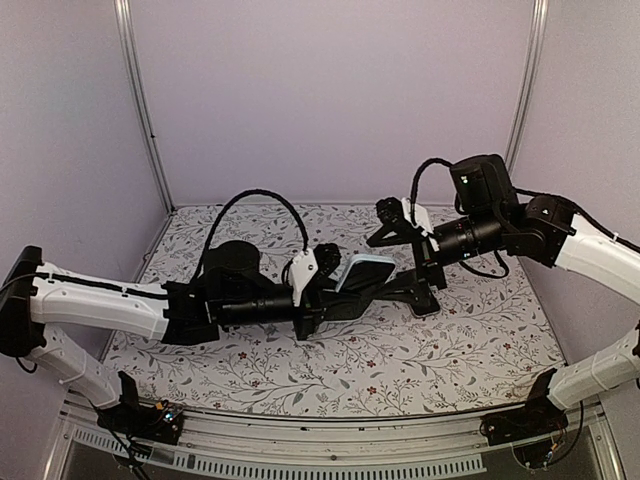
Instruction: Put the phone into the phone case
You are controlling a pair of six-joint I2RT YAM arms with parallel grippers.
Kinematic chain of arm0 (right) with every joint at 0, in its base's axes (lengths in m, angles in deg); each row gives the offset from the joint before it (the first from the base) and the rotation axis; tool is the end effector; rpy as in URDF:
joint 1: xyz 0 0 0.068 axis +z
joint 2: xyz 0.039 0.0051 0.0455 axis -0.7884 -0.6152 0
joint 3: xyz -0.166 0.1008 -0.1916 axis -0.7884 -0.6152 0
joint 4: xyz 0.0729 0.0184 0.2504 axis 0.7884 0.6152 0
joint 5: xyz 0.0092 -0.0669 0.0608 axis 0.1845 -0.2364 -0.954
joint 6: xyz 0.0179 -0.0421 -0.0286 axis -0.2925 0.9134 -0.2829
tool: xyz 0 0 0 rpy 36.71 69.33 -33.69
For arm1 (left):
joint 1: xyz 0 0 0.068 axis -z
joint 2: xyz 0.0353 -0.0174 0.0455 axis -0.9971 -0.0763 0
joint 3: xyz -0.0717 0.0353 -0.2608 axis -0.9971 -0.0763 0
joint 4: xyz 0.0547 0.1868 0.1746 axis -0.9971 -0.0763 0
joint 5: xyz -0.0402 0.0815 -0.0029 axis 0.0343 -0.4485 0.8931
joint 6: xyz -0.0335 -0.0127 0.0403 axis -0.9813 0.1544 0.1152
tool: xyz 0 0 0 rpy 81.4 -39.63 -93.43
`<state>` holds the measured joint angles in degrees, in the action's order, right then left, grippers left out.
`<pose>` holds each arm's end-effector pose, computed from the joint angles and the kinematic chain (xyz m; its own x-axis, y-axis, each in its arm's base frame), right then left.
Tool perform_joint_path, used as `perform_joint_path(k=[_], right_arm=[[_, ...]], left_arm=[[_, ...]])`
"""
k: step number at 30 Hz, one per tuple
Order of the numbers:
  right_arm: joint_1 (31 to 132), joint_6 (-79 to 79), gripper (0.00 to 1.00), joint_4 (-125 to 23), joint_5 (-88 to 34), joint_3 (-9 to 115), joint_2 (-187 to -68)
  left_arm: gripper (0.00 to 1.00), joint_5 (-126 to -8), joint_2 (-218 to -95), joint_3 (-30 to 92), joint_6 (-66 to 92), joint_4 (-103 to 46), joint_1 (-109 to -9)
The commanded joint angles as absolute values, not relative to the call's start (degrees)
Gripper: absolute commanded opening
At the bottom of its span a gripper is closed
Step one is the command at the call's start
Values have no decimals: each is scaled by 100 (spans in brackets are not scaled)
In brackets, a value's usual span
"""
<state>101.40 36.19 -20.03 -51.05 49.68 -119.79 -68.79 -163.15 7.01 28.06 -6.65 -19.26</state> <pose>0.1665 0.2227 0.3667 0.1530 -0.4636 -0.8728 -0.9859 -0.0110 -0.1670 0.1280 -0.3024 0.2708 -0.0001 0.1718 -0.9851 0.9566 0.2870 0.0499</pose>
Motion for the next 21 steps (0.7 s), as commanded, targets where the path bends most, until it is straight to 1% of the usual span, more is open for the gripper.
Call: perform_joint_path(k=[1, 5, 8, 11, 17, 18, 21], right_arm=[[9673, 3028, 99, -3109, -5609, 4441, -11582], [9510, 2489, 99, -4186, -6268, 3855, -11170], [9508, 2219, 94, -4508, -6621, 3756, -11105], [9515, 1994, 86, -4730, -6758, 3728, -11146], [9509, 1484, 88, -5537, -7103, 3654, -11249], [9508, 1366, 86, -5656, -7162, 3643, -11279], [9514, 1289, 71, -5631, -7234, 3687, -11418]], left_arm=[[0, -6825, -15827, 498, 2437, 633, -1936], [0, -6604, -15715, 418, 2293, 787, -1940], [0, -6566, -15690, 397, 2227, 854, -1944], [0, -6537, -15698, 400, 2190, 897, -1944], [0, -6506, -15855, 529, 2169, 813, -1944], [0, -6491, -15876, 546, 2152, 836, -1944], [0, -6453, -15853, 497, 2097, 1043, -1944]])
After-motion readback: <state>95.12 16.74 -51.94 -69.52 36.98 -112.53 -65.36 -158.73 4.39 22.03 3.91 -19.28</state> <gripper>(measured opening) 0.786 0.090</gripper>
